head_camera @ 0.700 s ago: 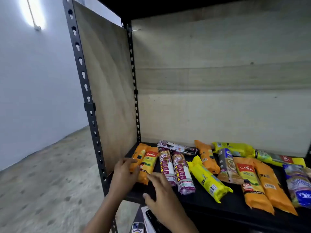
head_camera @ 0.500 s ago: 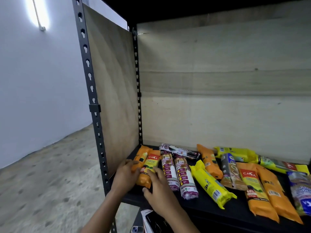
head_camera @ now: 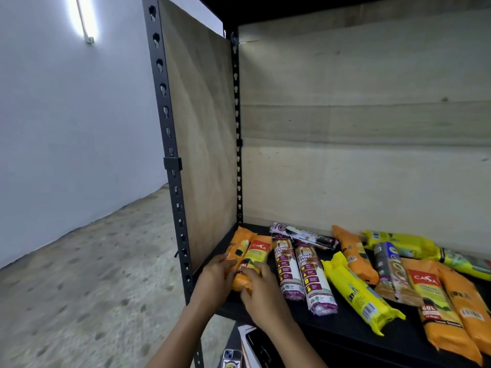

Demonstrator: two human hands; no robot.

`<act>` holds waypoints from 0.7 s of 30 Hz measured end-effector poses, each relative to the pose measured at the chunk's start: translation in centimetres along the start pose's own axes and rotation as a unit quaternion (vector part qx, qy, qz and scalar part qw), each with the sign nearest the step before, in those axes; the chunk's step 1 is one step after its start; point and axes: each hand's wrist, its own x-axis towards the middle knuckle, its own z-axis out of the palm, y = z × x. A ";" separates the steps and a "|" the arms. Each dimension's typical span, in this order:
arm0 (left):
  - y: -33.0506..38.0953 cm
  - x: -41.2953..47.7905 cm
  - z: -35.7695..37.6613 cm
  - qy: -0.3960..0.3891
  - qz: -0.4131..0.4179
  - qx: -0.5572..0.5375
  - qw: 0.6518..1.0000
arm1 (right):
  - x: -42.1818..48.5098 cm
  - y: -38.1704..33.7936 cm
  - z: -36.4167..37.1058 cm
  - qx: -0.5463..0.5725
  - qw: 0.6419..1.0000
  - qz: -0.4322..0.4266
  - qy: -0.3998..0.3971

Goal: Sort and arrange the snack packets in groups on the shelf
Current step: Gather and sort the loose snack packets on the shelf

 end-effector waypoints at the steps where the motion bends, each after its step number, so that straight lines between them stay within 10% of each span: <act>1: -0.2 -0.3 -0.1 0.003 0.003 0.004 1.000 | -0.2 0.0 0.0 -0.002 1.000 -0.007 0.002; 21: -0.6 -4.8 -1.1 0.057 0.022 0.007 0.998 | -1.8 -0.5 -0.3 0.037 0.999 -0.031 -0.014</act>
